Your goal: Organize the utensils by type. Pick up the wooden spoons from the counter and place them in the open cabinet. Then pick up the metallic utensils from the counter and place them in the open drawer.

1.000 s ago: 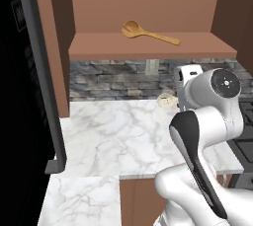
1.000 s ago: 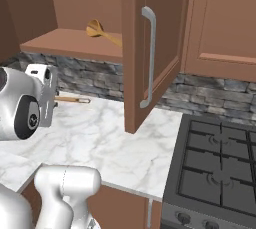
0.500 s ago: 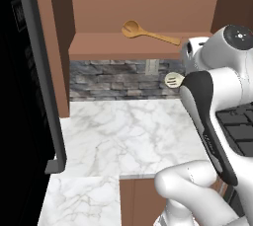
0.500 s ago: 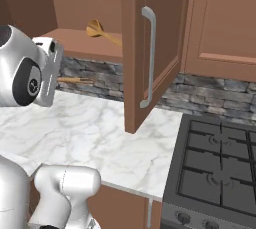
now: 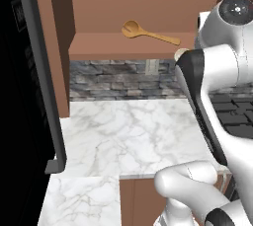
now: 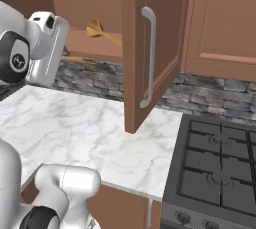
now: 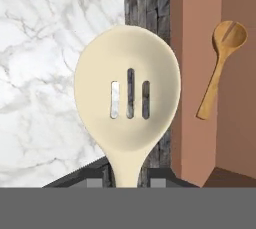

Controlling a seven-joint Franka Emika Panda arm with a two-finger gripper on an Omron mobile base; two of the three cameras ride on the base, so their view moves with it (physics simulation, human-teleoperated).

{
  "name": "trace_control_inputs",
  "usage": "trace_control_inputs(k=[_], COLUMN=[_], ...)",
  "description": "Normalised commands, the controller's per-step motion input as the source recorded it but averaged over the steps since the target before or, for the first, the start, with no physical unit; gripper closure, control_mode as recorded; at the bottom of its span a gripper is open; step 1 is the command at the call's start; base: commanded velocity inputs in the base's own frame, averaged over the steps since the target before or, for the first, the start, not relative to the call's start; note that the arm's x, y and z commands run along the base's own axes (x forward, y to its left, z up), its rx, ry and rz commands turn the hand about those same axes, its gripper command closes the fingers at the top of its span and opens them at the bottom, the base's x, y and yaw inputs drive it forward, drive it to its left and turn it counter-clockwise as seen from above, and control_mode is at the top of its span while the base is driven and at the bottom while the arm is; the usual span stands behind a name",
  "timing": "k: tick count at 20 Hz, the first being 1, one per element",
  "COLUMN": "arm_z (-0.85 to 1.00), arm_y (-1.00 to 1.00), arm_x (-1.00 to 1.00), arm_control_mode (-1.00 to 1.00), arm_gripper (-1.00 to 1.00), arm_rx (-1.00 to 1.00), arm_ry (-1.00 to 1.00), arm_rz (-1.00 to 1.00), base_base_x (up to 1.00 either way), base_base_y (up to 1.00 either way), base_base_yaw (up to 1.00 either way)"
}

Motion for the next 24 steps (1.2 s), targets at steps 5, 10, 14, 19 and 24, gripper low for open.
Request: trace_control_inputs(k=[5,10,14,19,24], arm_z=[0.49,0.4,0.23,0.1,0.0], arm_y=[-0.24,-0.38,-0.39,-0.41,-0.15], arm_x=[0.05,0.05,0.1,0.2,0.41], arm_control_mode=[-1.0,-1.0,-1.0,-1.0,-1.0], arm_gripper=[1.0,1.0,1.0,1.0,1.0], arm_rx=[0.0,-0.01,-0.12,-0.15,-0.06], arm_ry=[-0.01,0.0,-0.04,-0.06,0.0], arm_rz=[-0.2,-0.1,-0.01,0.0,0.0], base_base_x=[0.0,0.0,0.0,0.0,0.0], base_base_y=[0.0,0.0,0.0,0.0,0.0], base_base_yaw=[0.0,0.0,0.0,0.0,0.0])
